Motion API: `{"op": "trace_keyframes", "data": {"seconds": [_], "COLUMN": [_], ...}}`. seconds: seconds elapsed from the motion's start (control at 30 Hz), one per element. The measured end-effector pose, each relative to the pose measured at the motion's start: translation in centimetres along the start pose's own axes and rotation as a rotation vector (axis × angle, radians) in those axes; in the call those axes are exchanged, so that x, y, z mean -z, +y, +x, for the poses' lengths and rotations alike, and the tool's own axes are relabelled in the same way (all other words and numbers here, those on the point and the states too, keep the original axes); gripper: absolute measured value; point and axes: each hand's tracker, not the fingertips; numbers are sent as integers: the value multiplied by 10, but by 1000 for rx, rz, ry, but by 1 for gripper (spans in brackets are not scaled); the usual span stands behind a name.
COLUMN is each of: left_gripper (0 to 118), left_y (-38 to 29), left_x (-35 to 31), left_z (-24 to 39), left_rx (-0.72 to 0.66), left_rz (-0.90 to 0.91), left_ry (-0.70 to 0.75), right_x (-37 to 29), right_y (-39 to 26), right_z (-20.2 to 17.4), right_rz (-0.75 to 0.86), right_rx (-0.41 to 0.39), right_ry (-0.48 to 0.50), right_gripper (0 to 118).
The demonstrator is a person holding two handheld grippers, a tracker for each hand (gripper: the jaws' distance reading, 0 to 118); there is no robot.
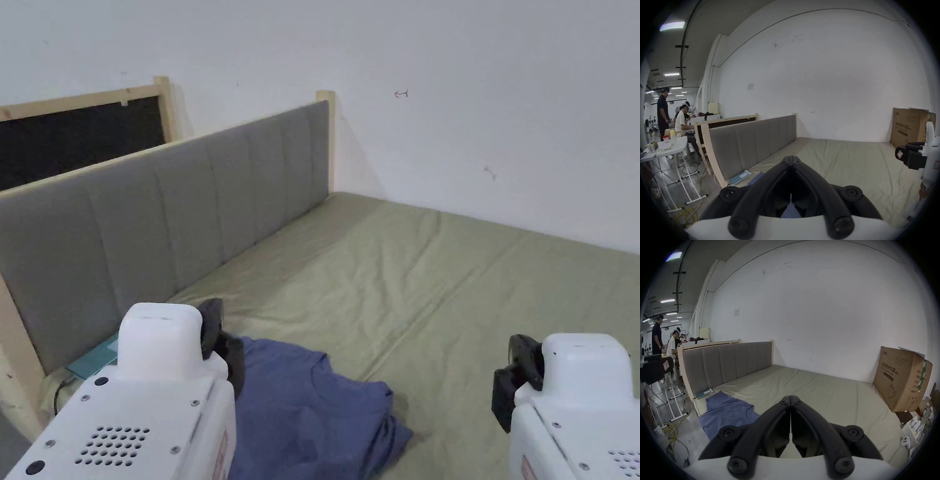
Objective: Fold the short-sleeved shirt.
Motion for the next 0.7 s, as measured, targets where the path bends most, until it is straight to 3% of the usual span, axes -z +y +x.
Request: {"op": "trace_keyframes", "data": {"seconds": [0.23, 0.27, 0.33, 0.37, 0.5, 0.7], "left_gripper": [4, 19, 98, 118, 110, 110], "left_y": [-49, -59, -83, -95, -140, -201], "left_x": [57, 68, 98, 114, 168, 234], "left_z": [3, 6, 6, 8, 17, 38], "left_rx": [1, 5, -38, -63, -130, -50], "left_rz": [-221, -265, -355, -420, -610, -803], "left_ry": [-18, -9, -60, -93, -108, -102], "right_x": [18, 21, 30, 34, 48, 65], "right_y": [-17, -21, -29, -33, -48, -64], "right_z": [2, 4, 7, 9, 15, 28], "right_rz": [-89, -108, -150, -166, -223, -297], "right_rx": [-5, 1, 11, 13, 5, 17], "right_ry": [-5, -3, 0, -3, -20, -46], "right_gripper": [1, 1, 1, 1, 1, 1]}}
